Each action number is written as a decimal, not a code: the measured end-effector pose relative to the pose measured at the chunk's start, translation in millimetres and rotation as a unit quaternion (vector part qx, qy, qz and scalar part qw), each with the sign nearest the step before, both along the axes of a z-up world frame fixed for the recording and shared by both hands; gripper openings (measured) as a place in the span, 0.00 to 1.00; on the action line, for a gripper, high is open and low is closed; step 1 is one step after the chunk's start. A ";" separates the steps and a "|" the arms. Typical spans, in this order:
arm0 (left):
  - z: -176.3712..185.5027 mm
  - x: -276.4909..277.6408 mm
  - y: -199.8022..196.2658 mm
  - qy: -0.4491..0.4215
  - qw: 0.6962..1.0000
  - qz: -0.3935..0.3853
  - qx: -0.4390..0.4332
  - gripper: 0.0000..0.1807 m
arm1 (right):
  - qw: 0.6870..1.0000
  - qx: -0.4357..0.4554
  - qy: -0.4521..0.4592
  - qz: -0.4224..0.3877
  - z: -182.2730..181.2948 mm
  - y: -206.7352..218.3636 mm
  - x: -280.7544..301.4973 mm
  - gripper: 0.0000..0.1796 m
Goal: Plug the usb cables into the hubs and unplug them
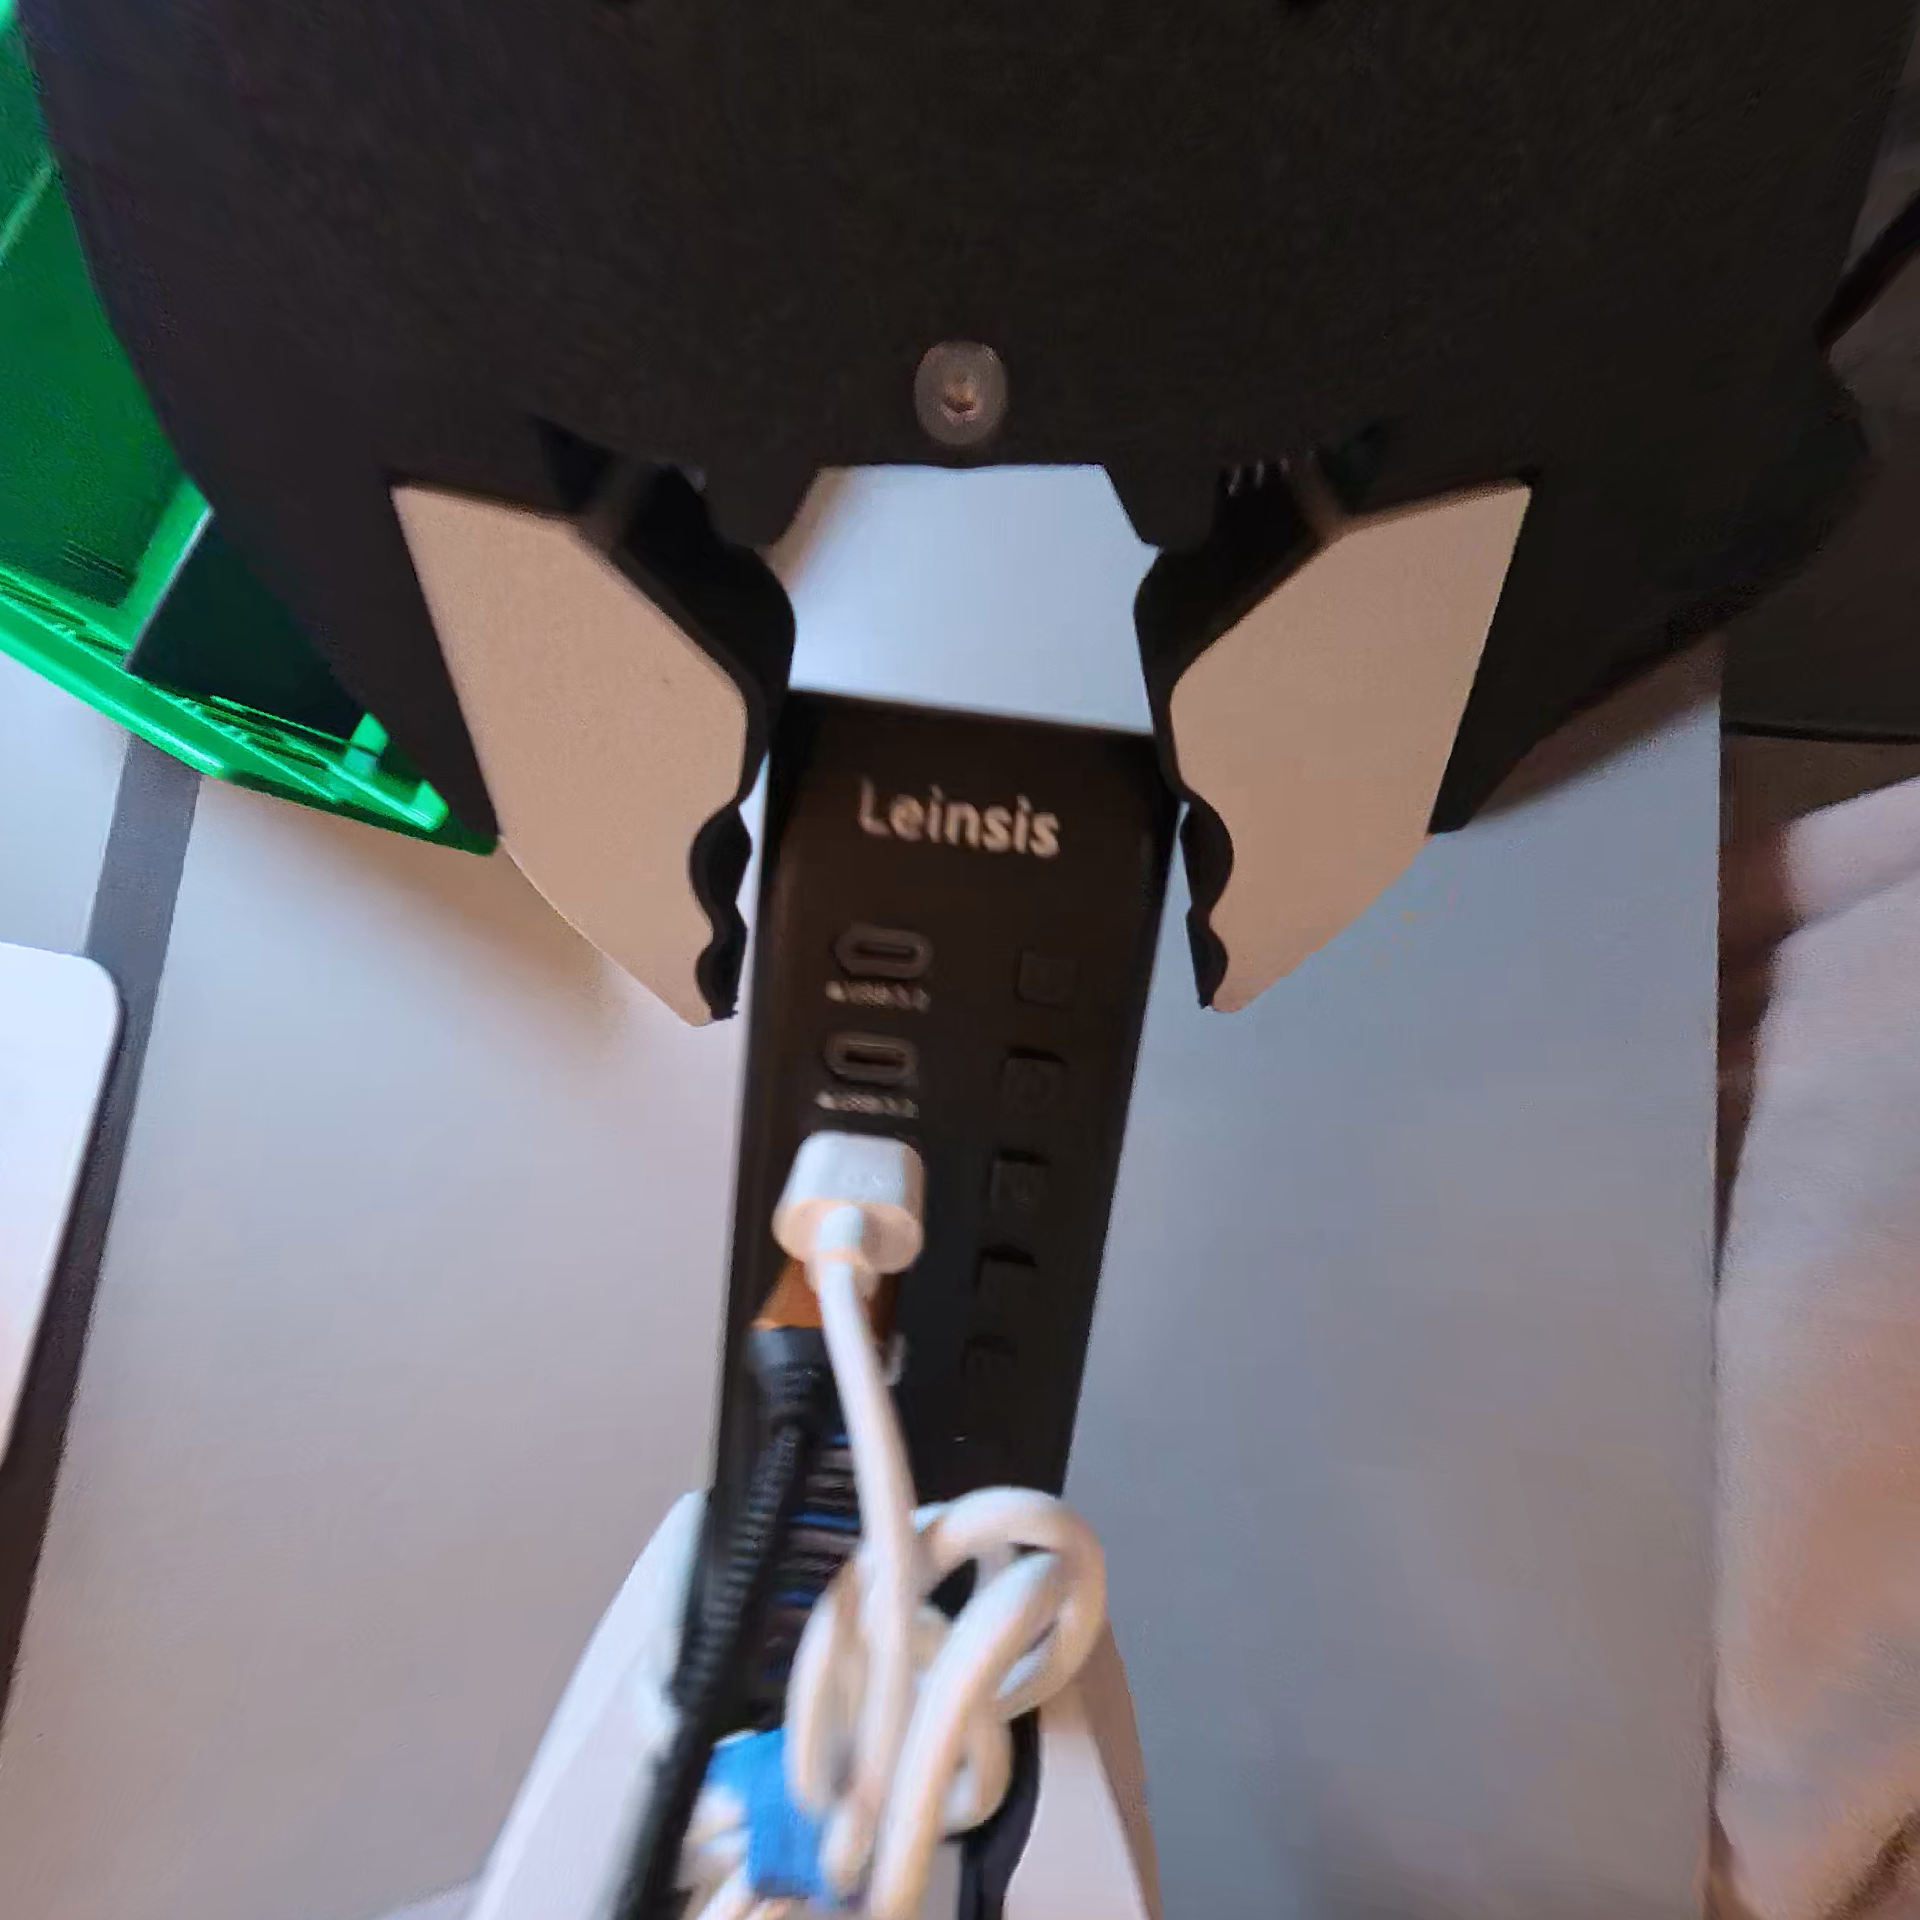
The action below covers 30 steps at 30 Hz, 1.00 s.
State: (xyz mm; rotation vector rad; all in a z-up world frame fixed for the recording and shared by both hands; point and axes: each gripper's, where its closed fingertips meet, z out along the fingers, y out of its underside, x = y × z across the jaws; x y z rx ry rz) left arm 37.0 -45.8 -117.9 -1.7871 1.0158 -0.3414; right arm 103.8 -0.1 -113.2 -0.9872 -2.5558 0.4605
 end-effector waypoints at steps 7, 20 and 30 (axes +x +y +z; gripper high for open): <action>-15.1 -3.3 3.4 0.058 0.998 0.026 -0.007 0.34 | 0.990 0.143 -0.005 0.009 -26.4 17.6 -5.5 0.43; -4.6 7.5 -4.1 -0.117 0.991 -0.011 -0.055 0.25 | 0.989 -0.144 -0.006 -0.043 -65.1 -19.4 10.1 0.41; 9.5 -6.8 0.4 -0.238 0.967 0.007 -0.094 0.35 | 0.878 -0.459 -0.048 -0.127 -54.7 -50.3 42.4 0.36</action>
